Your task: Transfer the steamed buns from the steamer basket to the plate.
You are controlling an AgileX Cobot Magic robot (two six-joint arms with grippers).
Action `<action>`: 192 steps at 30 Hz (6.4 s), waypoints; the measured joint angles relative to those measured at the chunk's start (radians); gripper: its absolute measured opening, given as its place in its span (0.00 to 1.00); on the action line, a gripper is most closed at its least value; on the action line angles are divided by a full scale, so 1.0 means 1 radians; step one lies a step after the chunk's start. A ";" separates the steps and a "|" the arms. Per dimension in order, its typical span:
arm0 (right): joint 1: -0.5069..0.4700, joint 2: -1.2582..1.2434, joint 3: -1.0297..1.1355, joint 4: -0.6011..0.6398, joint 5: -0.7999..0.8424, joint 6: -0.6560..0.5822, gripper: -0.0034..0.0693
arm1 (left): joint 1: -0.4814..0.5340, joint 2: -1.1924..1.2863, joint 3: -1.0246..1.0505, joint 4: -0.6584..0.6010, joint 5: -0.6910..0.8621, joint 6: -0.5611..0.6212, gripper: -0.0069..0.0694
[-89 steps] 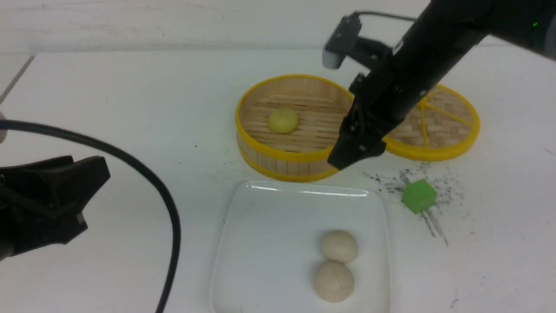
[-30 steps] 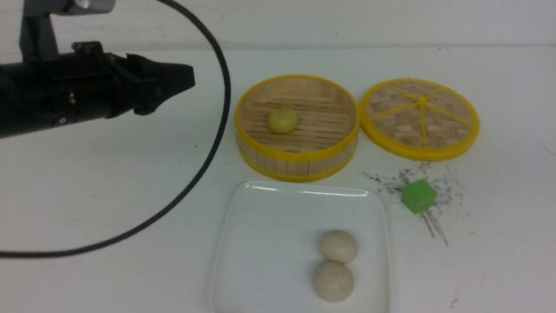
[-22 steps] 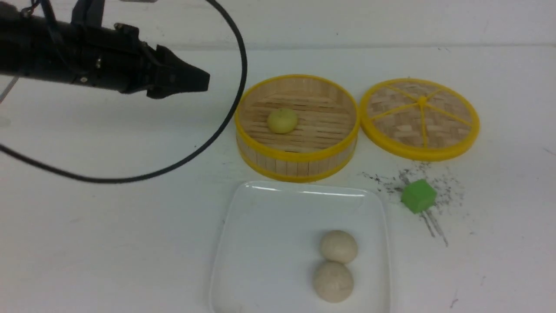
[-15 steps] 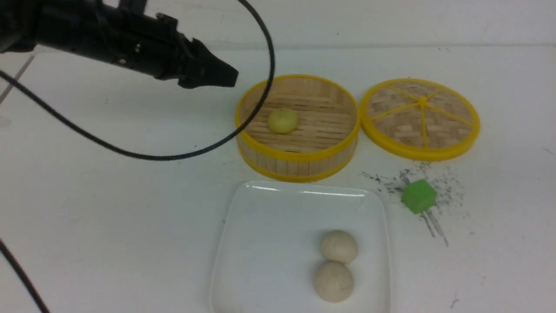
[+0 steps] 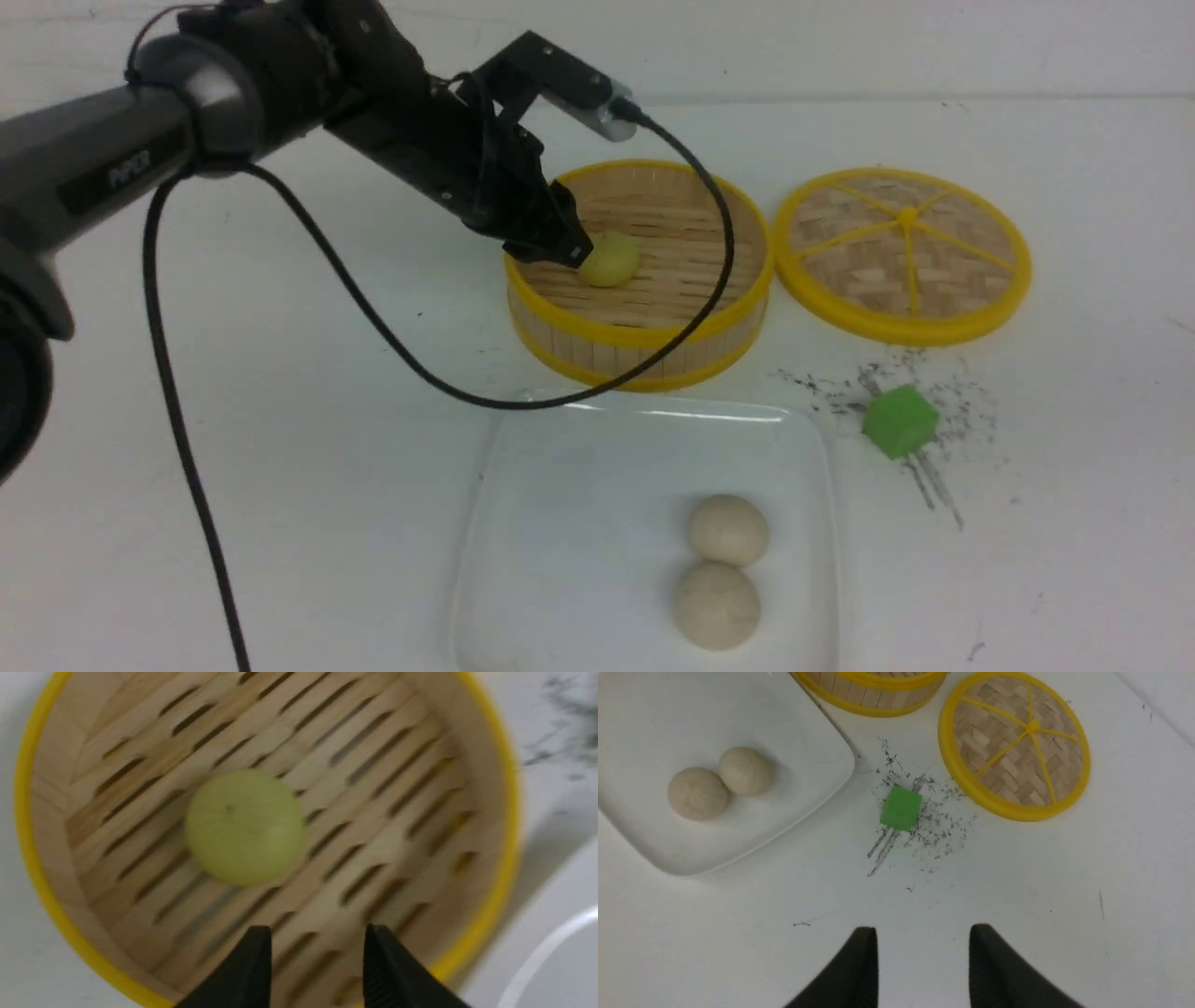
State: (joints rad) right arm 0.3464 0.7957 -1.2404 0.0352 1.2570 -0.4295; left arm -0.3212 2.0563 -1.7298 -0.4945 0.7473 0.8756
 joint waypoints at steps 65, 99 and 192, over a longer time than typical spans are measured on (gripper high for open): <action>0.000 -0.008 0.000 -0.003 0.001 -0.003 0.45 | -0.033 0.145 -0.007 -0.140 -0.270 0.198 0.12; 0.000 -0.009 0.000 -0.035 0.001 -0.003 0.45 | -0.032 -0.362 -0.007 0.197 0.480 -0.277 0.12; 0.000 -0.103 0.000 0.020 -0.039 0.079 0.45 | -0.033 -0.828 0.372 0.172 0.114 -0.413 0.59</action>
State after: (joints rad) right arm 0.3464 0.6926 -1.2404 0.0548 1.2179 -0.3503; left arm -0.3545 1.2286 -1.3581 -0.3220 0.8616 0.4623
